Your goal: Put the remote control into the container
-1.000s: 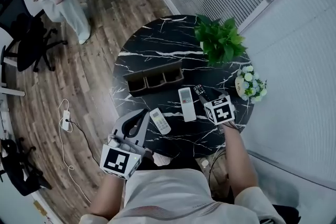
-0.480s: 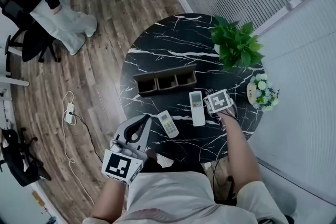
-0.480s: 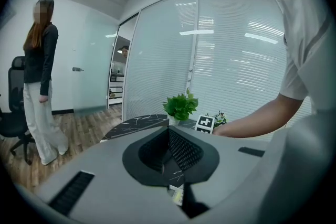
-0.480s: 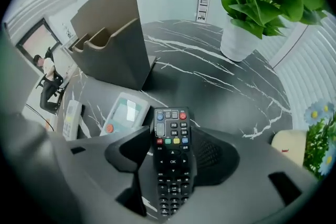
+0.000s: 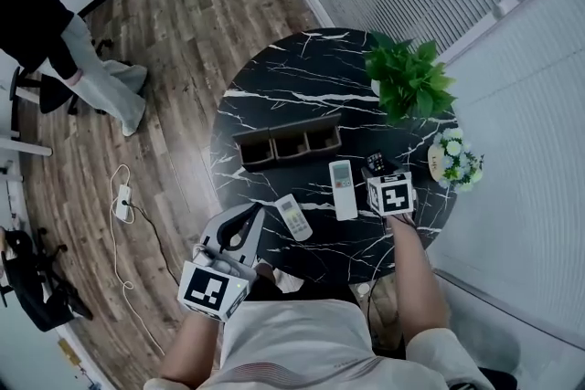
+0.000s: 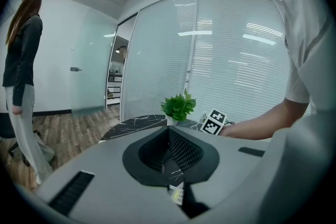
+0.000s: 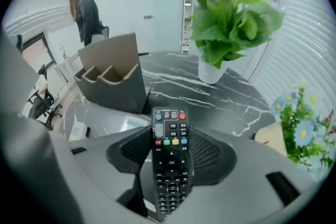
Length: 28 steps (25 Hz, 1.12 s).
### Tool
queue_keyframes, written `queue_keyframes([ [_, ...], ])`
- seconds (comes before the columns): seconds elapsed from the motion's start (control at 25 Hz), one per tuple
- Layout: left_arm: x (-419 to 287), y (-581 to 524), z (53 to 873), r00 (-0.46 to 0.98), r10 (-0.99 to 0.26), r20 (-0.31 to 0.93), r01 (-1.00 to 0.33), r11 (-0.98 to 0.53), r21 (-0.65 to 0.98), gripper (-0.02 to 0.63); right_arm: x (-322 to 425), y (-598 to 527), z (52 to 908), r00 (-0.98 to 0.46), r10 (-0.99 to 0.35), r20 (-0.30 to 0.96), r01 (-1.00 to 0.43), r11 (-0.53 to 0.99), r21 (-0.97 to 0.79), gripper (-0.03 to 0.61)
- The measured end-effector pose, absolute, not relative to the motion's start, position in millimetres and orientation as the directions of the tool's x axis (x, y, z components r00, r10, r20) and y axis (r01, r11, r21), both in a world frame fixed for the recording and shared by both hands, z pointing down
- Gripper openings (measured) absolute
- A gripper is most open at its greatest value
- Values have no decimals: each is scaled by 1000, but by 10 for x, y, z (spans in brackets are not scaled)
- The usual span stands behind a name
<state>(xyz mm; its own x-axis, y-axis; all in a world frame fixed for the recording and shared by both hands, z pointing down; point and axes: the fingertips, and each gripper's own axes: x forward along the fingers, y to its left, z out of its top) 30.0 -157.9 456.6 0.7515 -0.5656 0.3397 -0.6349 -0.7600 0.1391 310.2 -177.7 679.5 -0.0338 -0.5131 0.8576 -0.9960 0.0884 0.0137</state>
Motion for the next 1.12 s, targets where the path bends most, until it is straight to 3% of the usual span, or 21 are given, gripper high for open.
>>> queue_keyframes([
  [0.48, 327, -1473, 4468, 767, -548, 333, -615, -777, 138, 9, 3107, -1524, 5690, 74, -842, 535, -997, -63, 39, 227],
  [0.68, 249, -1493, 4447, 763, -560, 323, -627, -763, 157, 9, 2864, -1805, 5018, -10, -953, 304, -994, -23, -105, 227],
  [0.84, 145, -1505, 4468, 750, -577, 325, -646, -745, 169, 9, 2680, -2159, 4718, -48, -984, 172, -980, 14, -196, 227],
  [1.12, -103, -1613, 4540, 719, -611, 332, -685, -705, 186, 9, 2370, -2663, 4691, -82, -991, 103, -968, 55, -244, 229],
])
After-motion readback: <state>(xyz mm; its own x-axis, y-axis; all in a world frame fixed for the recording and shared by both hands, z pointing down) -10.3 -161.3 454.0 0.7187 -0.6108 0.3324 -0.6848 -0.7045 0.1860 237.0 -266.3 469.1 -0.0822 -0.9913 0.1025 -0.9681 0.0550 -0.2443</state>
